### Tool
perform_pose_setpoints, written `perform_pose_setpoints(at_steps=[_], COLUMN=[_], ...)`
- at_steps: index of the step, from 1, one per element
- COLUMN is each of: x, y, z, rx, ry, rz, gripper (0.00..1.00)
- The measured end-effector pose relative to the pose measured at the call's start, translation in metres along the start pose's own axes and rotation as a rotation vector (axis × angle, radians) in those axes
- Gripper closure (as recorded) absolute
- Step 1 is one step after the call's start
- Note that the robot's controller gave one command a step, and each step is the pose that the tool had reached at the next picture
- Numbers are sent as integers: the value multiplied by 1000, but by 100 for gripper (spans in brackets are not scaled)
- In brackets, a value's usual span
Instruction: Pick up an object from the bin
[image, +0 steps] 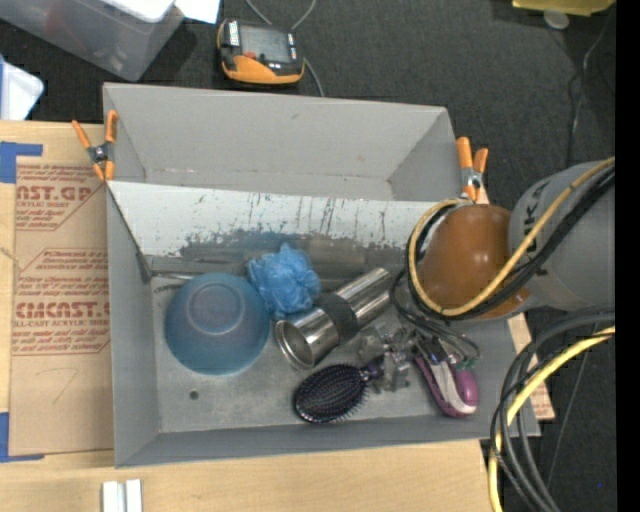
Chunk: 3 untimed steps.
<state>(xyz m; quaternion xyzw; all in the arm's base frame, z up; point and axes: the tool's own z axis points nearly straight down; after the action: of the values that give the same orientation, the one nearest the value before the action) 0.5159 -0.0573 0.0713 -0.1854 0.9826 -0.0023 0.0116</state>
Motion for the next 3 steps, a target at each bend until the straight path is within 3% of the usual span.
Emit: perform_pose_setpoints(at_steps=[1,2,3], x=[-3,0,-3], y=[3,3,6], z=[1,1,-87], rx=[0,1,-3], ry=[3,-5,5], rz=[-25,-12,3], gripper=[100,100,100])
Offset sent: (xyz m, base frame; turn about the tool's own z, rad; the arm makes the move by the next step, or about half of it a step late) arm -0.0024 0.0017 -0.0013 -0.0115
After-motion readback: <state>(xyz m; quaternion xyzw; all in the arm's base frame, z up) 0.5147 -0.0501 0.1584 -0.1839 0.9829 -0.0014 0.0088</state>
